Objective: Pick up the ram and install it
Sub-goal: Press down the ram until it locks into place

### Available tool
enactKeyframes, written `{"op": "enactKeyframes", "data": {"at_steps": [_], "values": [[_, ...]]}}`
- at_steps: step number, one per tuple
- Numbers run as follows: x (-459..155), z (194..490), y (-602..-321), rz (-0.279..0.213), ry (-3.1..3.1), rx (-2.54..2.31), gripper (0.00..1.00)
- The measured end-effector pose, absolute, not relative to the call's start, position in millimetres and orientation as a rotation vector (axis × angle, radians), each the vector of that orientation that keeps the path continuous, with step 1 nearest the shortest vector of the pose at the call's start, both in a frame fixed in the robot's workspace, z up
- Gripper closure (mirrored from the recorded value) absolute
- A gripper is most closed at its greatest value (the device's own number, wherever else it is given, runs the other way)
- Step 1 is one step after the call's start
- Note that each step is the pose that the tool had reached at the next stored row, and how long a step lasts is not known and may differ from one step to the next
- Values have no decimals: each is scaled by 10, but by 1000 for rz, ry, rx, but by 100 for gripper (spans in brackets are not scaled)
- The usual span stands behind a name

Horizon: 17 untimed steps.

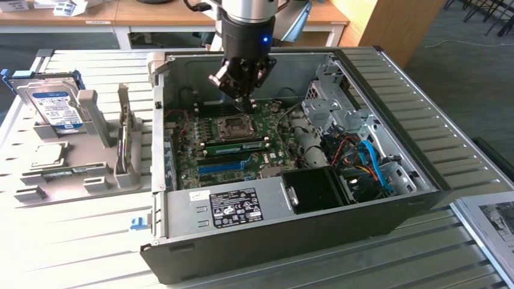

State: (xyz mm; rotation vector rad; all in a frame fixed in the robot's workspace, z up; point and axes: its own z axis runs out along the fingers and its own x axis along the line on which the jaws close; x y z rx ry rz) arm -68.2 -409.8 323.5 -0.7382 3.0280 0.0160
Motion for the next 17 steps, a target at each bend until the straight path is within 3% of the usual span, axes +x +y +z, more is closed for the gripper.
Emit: {"op": "enactKeyframes", "data": {"at_steps": [17], "values": [[-682,3235,-4098,12,3089,-406,90]]}}
